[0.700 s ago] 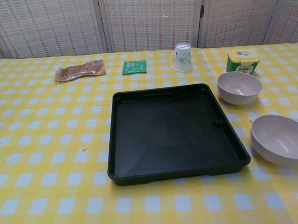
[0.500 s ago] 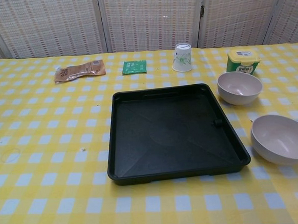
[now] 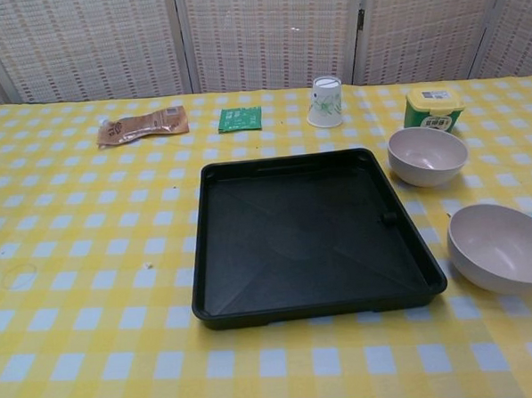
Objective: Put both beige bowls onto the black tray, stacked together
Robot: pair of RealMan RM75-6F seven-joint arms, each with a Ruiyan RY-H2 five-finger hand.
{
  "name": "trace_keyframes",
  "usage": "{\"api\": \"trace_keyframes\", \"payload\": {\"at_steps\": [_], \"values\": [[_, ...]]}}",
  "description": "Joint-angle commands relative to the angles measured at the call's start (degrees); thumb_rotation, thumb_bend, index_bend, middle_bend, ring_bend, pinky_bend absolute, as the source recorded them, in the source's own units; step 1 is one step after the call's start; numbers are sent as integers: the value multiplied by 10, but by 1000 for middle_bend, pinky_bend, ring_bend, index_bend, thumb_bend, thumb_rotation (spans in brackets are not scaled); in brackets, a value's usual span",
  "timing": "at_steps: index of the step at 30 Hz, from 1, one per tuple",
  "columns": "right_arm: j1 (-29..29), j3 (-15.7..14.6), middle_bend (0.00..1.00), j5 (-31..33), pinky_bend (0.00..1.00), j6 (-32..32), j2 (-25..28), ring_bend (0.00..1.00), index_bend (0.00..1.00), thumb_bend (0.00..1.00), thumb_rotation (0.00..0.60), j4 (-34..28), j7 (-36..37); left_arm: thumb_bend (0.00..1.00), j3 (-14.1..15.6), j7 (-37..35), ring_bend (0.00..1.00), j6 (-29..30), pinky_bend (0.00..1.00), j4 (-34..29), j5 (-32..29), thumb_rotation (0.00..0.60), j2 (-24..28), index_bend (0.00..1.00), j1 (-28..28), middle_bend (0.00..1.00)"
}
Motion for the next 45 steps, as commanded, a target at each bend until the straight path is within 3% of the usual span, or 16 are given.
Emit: {"api": "trace_keyframes", "payload": {"at_steps": [1, 14, 31, 45], "values": [[16, -7, 0, -13, 0, -18, -21, 0, 367, 384, 600, 22, -5, 270, 0, -2, 0, -1, 53, -1, -2, 600, 2, 0, 0, 0], [63, -18, 0, -15, 0, -84, -72, 0, 413, 384, 600, 55, -2, 270, -1, -11, 0, 1, 53, -2, -5, 600, 7, 0, 2, 0], [53, -32, 0, -7, 0, -54, -93, 0, 426, 384, 600, 85, 11, 270, 1, -16, 0, 0, 53, -4, -3, 600, 12, 0, 2, 0], [68, -41, 0, 7, 0, -93, -113, 0, 426, 384, 600, 109, 12, 271, 2, -21, 0, -3, 53, -6, -4, 600, 15, 0, 1, 0]]}}
